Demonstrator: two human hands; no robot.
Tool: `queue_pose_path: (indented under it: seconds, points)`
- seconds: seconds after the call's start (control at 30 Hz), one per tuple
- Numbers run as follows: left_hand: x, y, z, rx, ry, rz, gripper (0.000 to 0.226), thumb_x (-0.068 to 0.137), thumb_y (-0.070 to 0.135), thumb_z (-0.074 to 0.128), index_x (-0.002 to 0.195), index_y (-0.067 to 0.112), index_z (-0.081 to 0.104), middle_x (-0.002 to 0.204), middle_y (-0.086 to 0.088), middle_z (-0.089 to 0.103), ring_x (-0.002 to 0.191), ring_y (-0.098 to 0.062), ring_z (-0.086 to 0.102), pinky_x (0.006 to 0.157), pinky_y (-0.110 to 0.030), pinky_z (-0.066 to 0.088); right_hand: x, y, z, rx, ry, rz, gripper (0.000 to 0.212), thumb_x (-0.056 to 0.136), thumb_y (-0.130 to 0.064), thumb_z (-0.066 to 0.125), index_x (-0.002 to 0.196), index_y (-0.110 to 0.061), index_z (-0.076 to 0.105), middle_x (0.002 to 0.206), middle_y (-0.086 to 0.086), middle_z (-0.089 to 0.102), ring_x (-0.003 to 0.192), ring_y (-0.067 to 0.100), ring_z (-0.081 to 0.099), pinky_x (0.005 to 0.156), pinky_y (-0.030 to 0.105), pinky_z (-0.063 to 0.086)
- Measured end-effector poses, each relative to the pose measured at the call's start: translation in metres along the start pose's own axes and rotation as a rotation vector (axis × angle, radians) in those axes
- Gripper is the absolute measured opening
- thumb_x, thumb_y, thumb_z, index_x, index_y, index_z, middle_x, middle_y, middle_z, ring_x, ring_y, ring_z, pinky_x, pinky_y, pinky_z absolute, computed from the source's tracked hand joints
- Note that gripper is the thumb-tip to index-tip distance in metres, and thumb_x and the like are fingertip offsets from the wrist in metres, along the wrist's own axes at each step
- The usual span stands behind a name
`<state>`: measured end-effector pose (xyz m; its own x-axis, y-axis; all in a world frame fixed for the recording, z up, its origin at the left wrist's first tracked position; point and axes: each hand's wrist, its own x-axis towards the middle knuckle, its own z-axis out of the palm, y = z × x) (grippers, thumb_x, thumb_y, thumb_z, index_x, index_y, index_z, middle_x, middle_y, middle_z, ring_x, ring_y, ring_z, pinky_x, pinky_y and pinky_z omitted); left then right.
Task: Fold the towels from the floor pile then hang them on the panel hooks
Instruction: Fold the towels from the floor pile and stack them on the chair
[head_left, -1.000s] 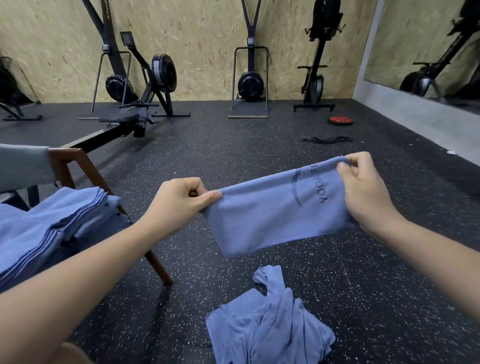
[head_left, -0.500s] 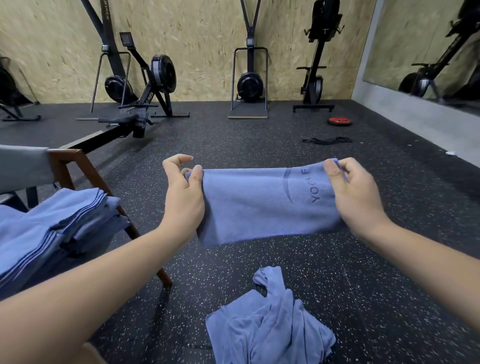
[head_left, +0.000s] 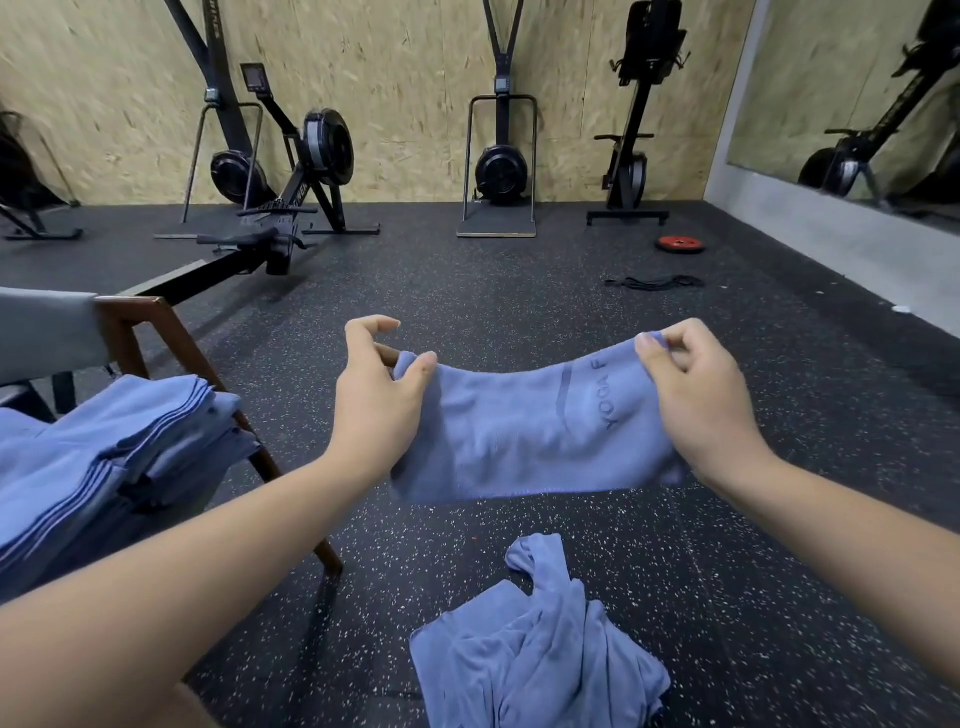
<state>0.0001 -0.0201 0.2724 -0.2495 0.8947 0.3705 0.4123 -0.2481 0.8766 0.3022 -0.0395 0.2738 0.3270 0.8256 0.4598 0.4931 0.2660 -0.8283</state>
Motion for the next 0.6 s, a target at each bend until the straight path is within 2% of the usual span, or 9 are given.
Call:
queue_pose_path:
  seconds: [0.13,0.17,0.27,0.33,0.5,0.6]
  points:
    - [-0.011,0.007,0.008,-0.033,-0.076,-0.048,0.042,0.098,0.040,0.075,0.129,0.038,0.048,0.100,0.005,0.060,0.083,-0.009,0.057,0.070,-0.030,0.043,-0.013,-0.007,0.012,0.050,-0.117,0.020,0.025,0.102,-0.037,0.069,0.089,-0.018,0.060,0.069,0.013,0.062,0.060,0.012,0.046,0.065,0.038,0.041]
    - [-0.013,0.008,0.011,-0.040,-0.104,-0.055,0.043,0.097,0.041,0.077,0.128,0.039,0.048,0.100,0.005,0.061,0.083,-0.009,0.058,0.071,-0.030,0.043,-0.017,-0.009,0.015,0.071,-0.150,0.029,0.025,0.102,-0.037,0.070,0.088,-0.018,0.061,0.066,0.011,0.061,0.059,0.012,0.045,0.064,0.038,0.040]
    - [-0.022,0.011,0.017,-0.081,-0.188,-0.061,0.046,0.092,0.042,0.081,0.126,0.043,0.049,0.099,0.003,0.068,0.084,-0.011,0.064,0.074,-0.030,0.048,-0.027,-0.016,0.024,0.103,-0.215,0.050,0.024,0.101,-0.034,0.072,0.088,-0.016,0.062,0.057,-0.008,0.055,0.055,0.007,0.042,0.060,0.031,0.037]
    - [-0.026,0.015,0.020,-0.101,-0.230,-0.049,0.051,0.090,0.040,0.084,0.126,0.045,0.049,0.097,0.004,0.072,0.084,-0.013,0.067,0.074,-0.034,0.054,-0.034,-0.020,0.030,0.090,-0.244,0.044,0.023,0.101,-0.034,0.072,0.089,-0.016,0.063,0.055,-0.012,0.054,0.053,0.004,0.042,0.059,0.028,0.036]
    - [-0.039,0.028,0.026,-0.171,-0.319,-0.040,0.056,0.089,0.026,0.086,0.130,0.039,0.050,0.097,0.000,0.073,0.088,-0.029,0.073,0.063,-0.046,0.063,-0.045,-0.030,0.040,0.121,-0.320,0.053,0.022,0.100,-0.036,0.073,0.091,-0.020,0.061,0.067,0.007,0.066,0.056,0.010,0.050,0.059,0.032,0.042]
    - [-0.045,0.035,0.028,-0.202,-0.340,-0.021,0.052,0.092,0.023,0.084,0.130,0.036,0.051,0.100,-0.002,0.074,0.090,-0.027,0.075,0.065,-0.044,0.066,-0.050,-0.037,0.043,0.158,-0.372,0.067,0.020,0.101,-0.033,0.073,0.093,-0.020,0.060,0.074,0.014,0.069,0.059,0.019,0.060,0.055,0.038,0.052]
